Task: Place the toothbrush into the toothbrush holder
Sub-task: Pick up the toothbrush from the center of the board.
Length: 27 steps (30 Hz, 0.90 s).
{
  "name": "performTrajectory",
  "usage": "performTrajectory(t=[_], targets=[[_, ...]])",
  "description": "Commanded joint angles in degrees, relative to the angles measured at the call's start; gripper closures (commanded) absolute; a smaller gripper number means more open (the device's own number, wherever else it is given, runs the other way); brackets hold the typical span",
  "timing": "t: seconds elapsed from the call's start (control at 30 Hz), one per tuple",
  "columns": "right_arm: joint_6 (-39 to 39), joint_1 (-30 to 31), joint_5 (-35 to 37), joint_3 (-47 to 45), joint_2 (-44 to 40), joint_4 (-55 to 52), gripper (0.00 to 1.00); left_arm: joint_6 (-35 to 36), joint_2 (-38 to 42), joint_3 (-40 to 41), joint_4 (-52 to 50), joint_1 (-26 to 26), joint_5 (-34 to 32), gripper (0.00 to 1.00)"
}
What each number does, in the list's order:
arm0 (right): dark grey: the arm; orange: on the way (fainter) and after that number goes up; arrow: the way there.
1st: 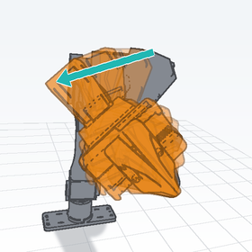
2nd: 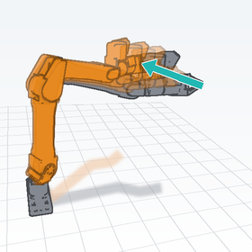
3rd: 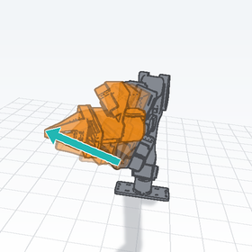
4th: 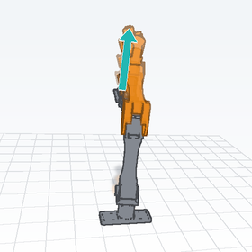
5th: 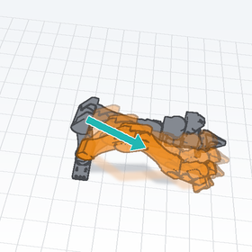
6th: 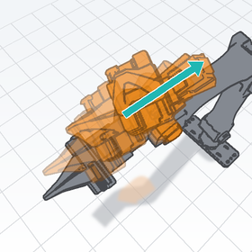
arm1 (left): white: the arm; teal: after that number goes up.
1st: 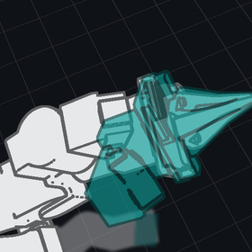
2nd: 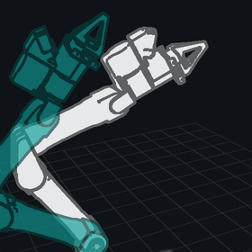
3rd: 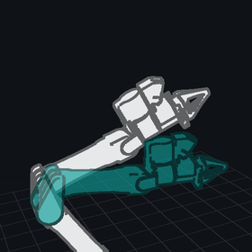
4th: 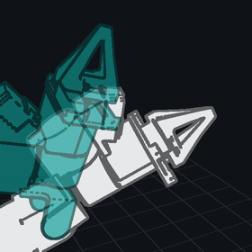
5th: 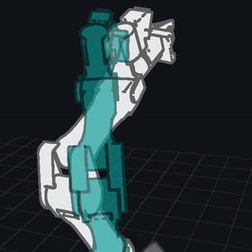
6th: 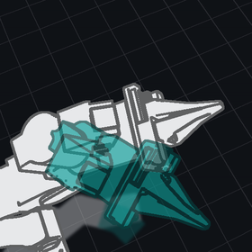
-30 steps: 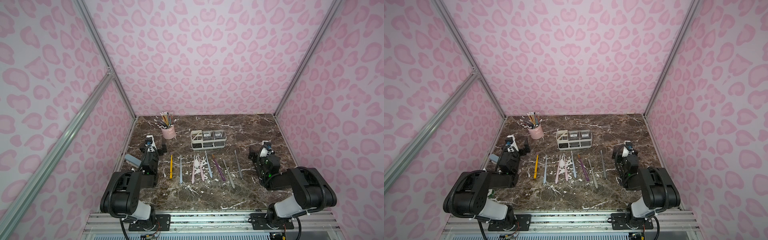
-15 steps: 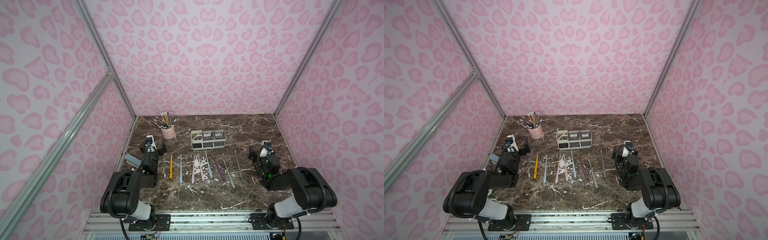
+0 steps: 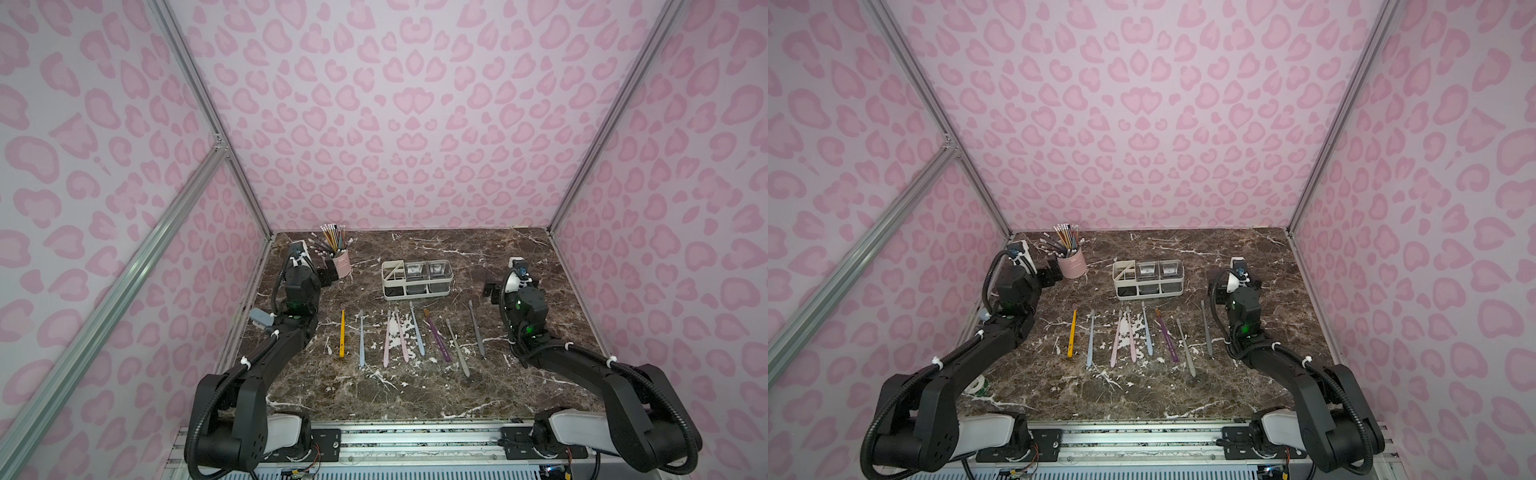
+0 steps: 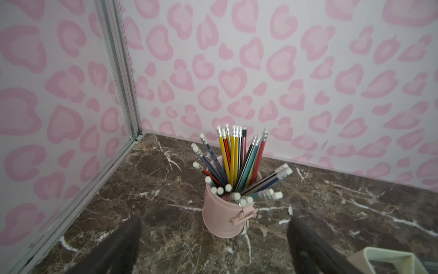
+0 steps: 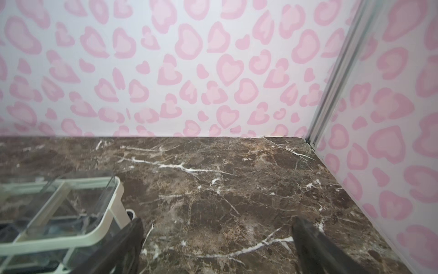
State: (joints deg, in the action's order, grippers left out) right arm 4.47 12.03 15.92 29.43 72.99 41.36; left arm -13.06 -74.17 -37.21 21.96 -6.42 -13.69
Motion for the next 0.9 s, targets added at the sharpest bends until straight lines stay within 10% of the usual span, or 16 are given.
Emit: performTrajectory(t=[0.0, 0.33, 0.87], targets=[[15.9, -4.0, -7.9, 6.0, -0.4, -12.6, 0.0, -6.1, 2.1, -3.0, -3.0, -0.4, 3.5, 0.02], [28.0, -15.4, -30.6, -1.6, -6.2, -4.1, 0.0, -20.2, 7.5, -8.3, -18.1, 1.6, 4.4, 0.02], [27.0, -11.4, -24.4, -1.6, -10.8, -13.1, 0.0, -20.6, 8.1, -11.0, -32.4, 0.4, 13.2, 0.02]])
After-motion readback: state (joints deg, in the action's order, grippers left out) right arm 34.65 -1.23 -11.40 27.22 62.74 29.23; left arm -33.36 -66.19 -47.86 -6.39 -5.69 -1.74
